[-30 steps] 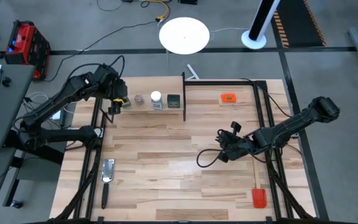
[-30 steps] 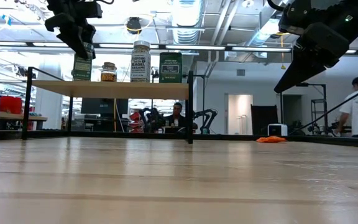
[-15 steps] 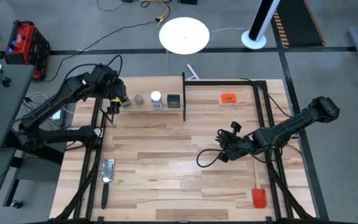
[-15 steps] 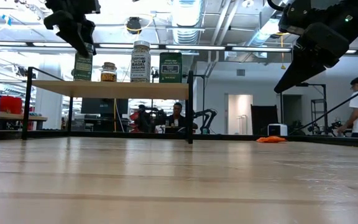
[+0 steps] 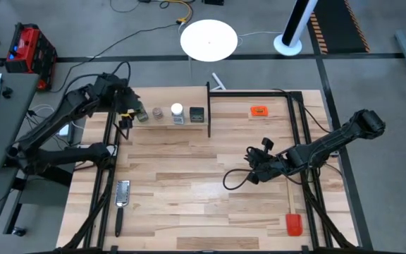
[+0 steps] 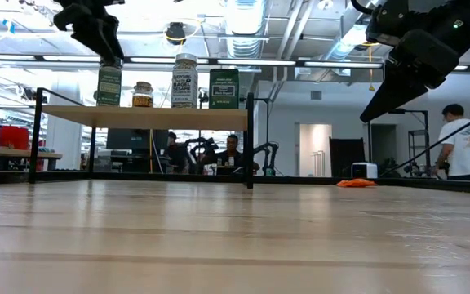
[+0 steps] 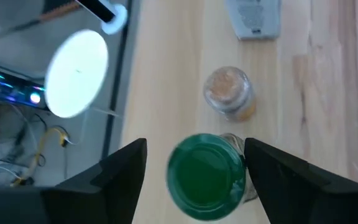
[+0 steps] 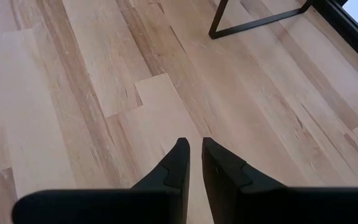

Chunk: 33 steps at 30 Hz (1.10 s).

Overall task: Shelf spices
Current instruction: Remove the green seasoning bottle from the shelf

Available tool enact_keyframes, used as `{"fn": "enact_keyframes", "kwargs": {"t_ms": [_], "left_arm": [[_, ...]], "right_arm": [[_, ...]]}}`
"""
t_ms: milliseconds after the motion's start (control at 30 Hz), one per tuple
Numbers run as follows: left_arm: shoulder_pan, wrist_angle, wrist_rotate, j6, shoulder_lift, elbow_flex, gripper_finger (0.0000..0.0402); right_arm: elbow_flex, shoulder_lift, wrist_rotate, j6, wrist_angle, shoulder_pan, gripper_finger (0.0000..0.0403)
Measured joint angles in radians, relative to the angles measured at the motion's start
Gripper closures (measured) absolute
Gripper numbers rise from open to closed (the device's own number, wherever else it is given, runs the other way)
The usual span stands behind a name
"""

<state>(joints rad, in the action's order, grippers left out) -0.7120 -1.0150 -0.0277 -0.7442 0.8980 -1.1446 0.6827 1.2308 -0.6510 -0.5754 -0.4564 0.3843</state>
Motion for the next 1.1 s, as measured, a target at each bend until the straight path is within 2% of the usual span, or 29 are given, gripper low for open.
{"fn": "enact_keyframes", "kwargs": {"t_ms": [333, 533, 633, 867, 1000, 1100], "left_arm": [[0.0, 0.153, 0.011, 0.002, -0.081, 0.0, 0.0141], [0.0, 0.205, 0.105, 0.052, -0.13, -0.001, 0.0141], [0.0, 0.224, 0.206, 0.178, -0.153, -0.001, 0.0141], [0.0, 0.282, 0.571, 0.52, -0.189, -0.001, 0.0141], [0.004, 0.283, 0.769, 0.584, -0.195, -0.001, 0.0141], [0.033, 0.275, 0.839, 0.568, -0.195, -0.001, 0.0141]], "right_arm": [[0.0, 0.0, 0.0, 0.0, 0.0, 0.0, 0.0355], [0.0, 0.0, 0.0, 0.0, 0.0, 0.0, 0.0355], [0.0, 0.0, 0.0, 0.006, 0.009, 0.0, 0.0355], [0.011, 0.0, 0.0, 0.148, 0.161, 0.0, 0.0355], [0.068, 0.0, 0.0, 0.236, 0.187, -0.004, 0.0355], [0.111, 0.0, 0.0, 0.305, 0.222, -0.019, 0.0355]]}}
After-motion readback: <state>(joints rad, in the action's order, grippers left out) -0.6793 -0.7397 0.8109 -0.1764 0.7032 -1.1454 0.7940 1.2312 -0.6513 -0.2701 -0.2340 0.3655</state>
